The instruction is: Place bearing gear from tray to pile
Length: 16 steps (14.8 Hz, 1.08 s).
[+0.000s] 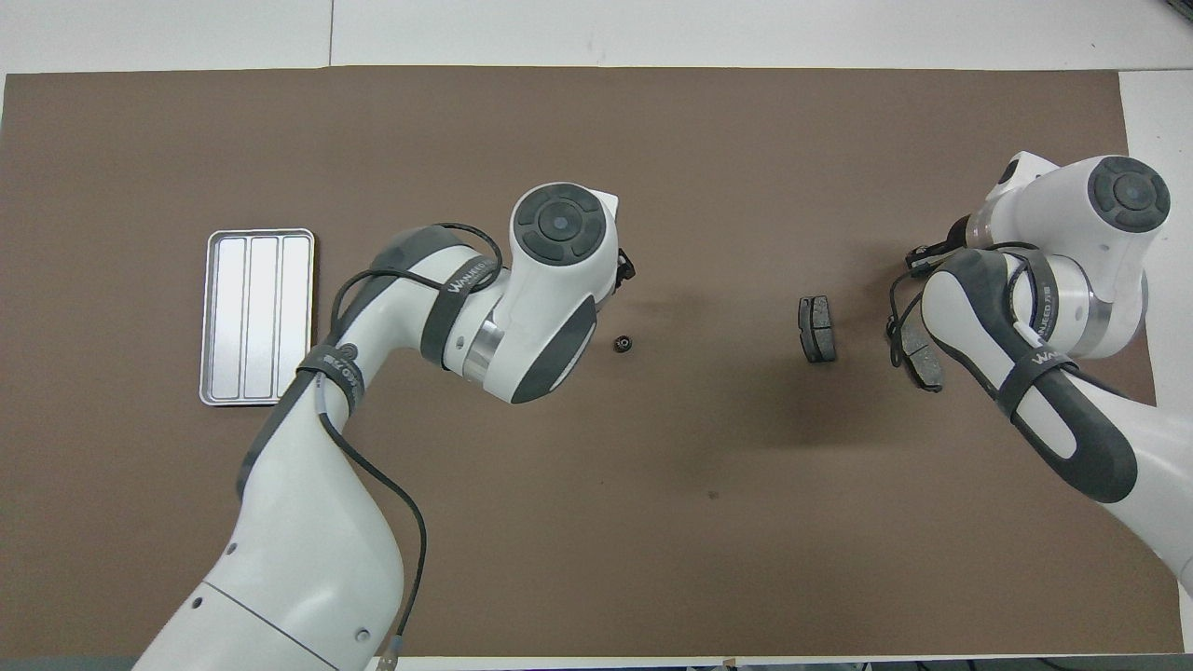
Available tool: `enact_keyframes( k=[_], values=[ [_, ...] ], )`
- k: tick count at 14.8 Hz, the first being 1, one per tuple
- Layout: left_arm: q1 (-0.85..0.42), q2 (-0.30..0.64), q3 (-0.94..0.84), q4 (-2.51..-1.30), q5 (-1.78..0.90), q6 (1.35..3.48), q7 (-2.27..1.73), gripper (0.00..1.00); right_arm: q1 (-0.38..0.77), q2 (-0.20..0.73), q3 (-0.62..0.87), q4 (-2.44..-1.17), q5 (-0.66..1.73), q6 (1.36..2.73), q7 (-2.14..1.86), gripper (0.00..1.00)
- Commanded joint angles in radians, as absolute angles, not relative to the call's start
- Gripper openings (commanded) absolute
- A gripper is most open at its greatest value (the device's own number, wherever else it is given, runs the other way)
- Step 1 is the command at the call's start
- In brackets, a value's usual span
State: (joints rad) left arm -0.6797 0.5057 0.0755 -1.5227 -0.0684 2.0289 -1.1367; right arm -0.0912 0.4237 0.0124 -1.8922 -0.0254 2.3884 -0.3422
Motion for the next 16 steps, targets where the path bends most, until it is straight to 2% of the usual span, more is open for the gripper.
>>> enact_keyframes(
  k=[1,2,6,9,12,16],
  values=[
    [-0.58,0.405,0.072,-1.546,-0.071,1.944,-1.085,1.0,-0.098,0.416,0.026,-1.916,-0.015,2.416,-0.336,0.81],
    [-0.537,0.376,0.071,-1.548,-0.071,1.904,-1.033,1.0,-0.092,0.413,0.026,-1.913,-0.015,2.402,-0.307,1.0],
    [-0.378,0.249,0.071,-1.565,-0.072,1.729,-0.757,1.0,-0.042,0.376,0.026,-1.888,-0.015,2.349,-0.174,1.0],
    [-0.261,0.177,0.072,-1.566,-0.071,1.605,-0.567,1.0,0.033,0.371,0.028,-1.809,-0.015,2.28,-0.048,1.0],
    [-0.181,0.105,0.072,-1.594,-0.071,1.552,-0.427,1.0,0.173,0.37,0.025,-1.717,-0.034,2.166,0.197,1.0],
    [-0.121,-0.014,0.072,-1.727,-0.071,1.562,-0.338,1.0,0.365,0.37,0.023,-1.661,-0.066,2.099,0.45,1.0]
  ],
)
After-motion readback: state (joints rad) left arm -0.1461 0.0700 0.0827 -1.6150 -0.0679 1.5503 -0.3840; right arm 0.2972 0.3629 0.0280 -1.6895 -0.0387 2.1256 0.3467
